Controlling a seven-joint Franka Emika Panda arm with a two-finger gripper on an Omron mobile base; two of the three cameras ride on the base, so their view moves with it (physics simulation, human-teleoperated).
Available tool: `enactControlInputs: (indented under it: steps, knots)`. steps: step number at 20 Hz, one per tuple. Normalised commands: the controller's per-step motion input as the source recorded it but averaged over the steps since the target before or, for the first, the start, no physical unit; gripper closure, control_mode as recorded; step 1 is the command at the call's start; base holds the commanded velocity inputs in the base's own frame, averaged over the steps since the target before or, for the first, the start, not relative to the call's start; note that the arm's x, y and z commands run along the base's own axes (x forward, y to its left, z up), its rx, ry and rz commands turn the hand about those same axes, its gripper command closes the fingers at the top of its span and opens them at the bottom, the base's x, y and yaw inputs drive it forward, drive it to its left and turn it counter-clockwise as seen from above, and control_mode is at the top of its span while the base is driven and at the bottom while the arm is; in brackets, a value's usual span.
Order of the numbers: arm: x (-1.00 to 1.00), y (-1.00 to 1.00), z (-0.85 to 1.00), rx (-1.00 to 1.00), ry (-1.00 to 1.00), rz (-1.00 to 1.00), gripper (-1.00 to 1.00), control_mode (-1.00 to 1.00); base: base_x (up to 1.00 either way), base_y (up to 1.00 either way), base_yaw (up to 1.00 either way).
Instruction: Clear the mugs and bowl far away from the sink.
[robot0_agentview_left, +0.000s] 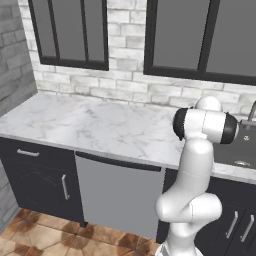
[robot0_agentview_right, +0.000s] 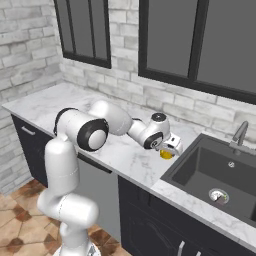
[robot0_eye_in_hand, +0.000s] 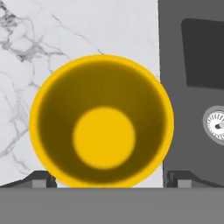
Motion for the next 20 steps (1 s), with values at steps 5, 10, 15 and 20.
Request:
enactControlInputs:
  steps: [5,10,15,20]
  knots:
    - [0.04,0.04,0.00,0.00,0.00,0.00,-1.00,-1.00,0.00,0.00,0.00]
    - [0.00,0.13,0.00,0.00,0.00,0.00,-1.00,-1.00,0.00,0.00,0.00]
    - [0.00,0.11,0.00,0.00,0.00,0.00,-1.00,-1.00,0.00,0.00,0.00]
    - [0.00,0.00,0.00,0.00,0.00,0.00,-1.00,-1.00,0.00,0.00,0.00]
